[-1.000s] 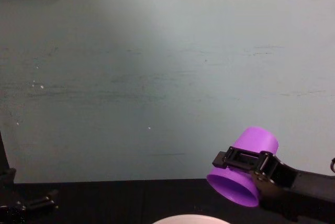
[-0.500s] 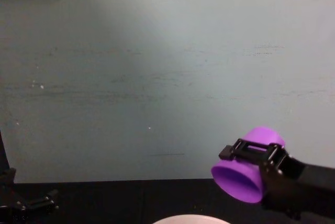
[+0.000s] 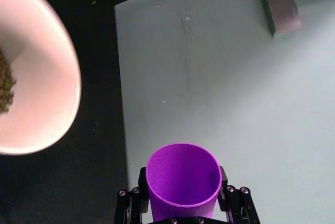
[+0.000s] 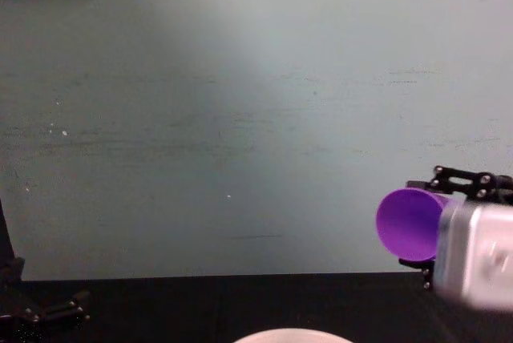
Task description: Pick up the cup and pour the mung beans from the cup into the bowl.
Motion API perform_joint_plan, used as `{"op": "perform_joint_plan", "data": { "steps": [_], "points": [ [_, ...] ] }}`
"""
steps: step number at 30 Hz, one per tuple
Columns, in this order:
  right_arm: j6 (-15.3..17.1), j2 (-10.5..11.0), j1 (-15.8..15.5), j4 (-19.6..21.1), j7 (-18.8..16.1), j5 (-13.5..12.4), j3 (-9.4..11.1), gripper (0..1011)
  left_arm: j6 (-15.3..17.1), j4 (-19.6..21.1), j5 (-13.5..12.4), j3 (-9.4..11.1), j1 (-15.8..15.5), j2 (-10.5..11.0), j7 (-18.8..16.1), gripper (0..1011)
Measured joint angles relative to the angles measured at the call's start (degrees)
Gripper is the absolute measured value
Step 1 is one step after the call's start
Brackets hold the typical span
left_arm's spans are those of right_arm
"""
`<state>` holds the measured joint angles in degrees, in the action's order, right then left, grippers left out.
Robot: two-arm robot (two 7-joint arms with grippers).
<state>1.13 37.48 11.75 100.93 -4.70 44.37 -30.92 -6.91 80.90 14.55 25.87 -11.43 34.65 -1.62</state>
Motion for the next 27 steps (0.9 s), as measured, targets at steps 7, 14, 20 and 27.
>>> {"op": "perform_joint_plan", "data": {
  "steps": [7,14,20,27],
  "points": [
    [-4.46,-3.49,-2.41,-2.95,-5.59,-20.56,8.06,735,0.0,0.0,0.0,-0.01,0.0,0.0,0.0,1000],
    [-7.65,-6.59,-2.77,-8.23,-13.92,-37.71,13.27,735,0.0,0.0,0.0,0.0,0.0,0.0,0.0,1000],
    [-8.42,-8.0,-2.09,-13.08,-20.74,-47.84,15.43,735,0.0,0.0,0.0,0.0,0.0,0.0,0.0,1000],
    [-10.22,-9.38,-1.96,-18.01,-24.86,-56.59,16.65,735,0.0,0.0,0.0,0.0,0.0,0.0,0.0,1000]
  ]
}}
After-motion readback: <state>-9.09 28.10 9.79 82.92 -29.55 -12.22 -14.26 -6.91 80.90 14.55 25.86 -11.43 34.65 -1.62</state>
